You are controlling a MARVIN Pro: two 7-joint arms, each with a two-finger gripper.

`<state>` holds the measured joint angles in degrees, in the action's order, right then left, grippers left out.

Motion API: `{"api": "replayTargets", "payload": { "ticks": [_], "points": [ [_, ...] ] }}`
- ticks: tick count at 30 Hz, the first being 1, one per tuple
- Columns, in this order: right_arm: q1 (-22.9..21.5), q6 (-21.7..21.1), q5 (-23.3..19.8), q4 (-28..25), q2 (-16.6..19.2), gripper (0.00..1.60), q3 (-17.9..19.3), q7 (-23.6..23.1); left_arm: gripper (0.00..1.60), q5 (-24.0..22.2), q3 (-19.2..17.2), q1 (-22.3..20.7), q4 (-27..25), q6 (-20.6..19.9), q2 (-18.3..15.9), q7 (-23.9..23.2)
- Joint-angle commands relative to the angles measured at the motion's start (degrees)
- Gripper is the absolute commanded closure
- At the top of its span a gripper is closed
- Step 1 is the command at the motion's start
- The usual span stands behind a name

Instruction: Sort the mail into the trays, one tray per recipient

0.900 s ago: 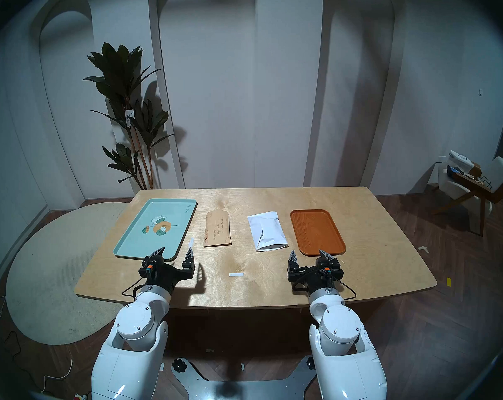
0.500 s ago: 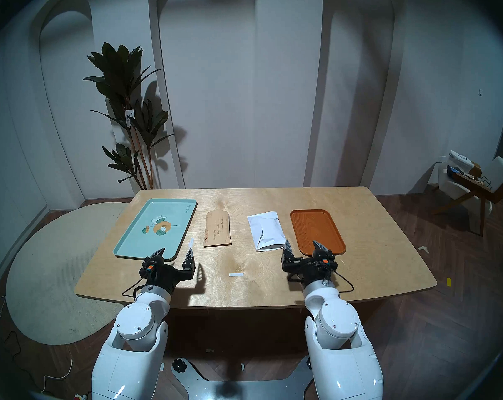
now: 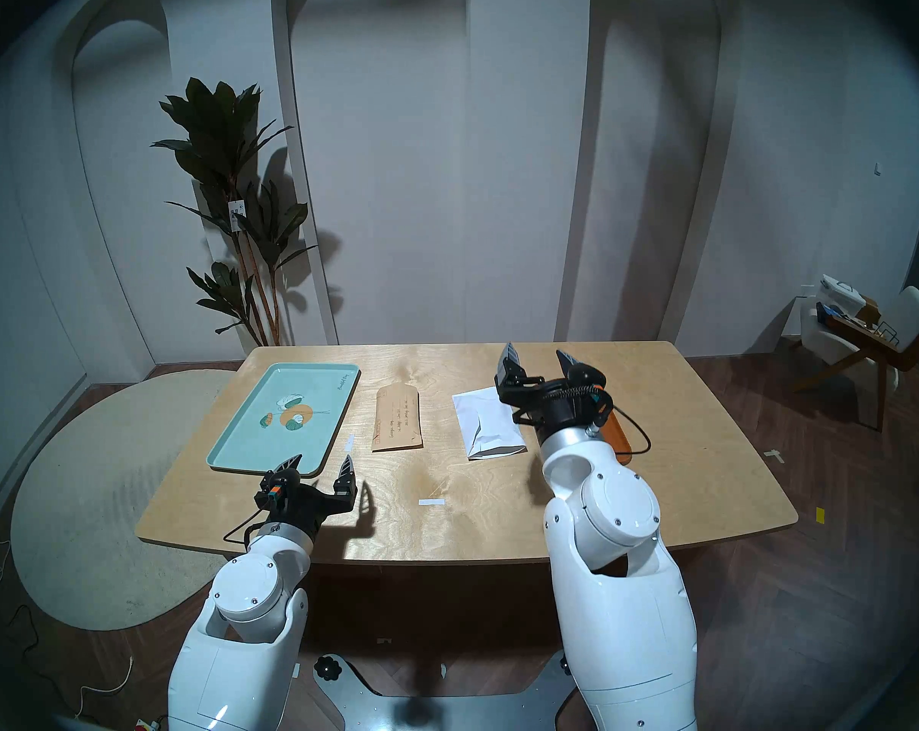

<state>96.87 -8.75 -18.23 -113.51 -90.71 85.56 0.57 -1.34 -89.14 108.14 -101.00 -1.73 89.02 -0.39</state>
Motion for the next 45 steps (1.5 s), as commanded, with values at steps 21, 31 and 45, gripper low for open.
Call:
{"api": "replayTargets", "payload": {
  "ticks": [21, 31, 45],
  "points": [
    [-9.06, -29.06, -45.41, -3.72, -1.66, 0.00, 5.69, 24.03, 0.00, 0.00, -0.02, -0.36, -1.50, 0.31, 0.00, 0.02],
    [-3.47, -34.89, -57.02, -9.44, -1.34, 0.00, 7.92, 34.41, 0.00, 0.00, -0.02, -0.29, -1.64, 0.25, 0.00, 0.03],
    [-0.80, -36.89, -61.90, -8.57, -1.75, 0.00, 11.94, 36.50, 0.00, -0.01, -0.02, -0.25, -1.71, 0.19, 0.00, 0.04]
  ]
}}
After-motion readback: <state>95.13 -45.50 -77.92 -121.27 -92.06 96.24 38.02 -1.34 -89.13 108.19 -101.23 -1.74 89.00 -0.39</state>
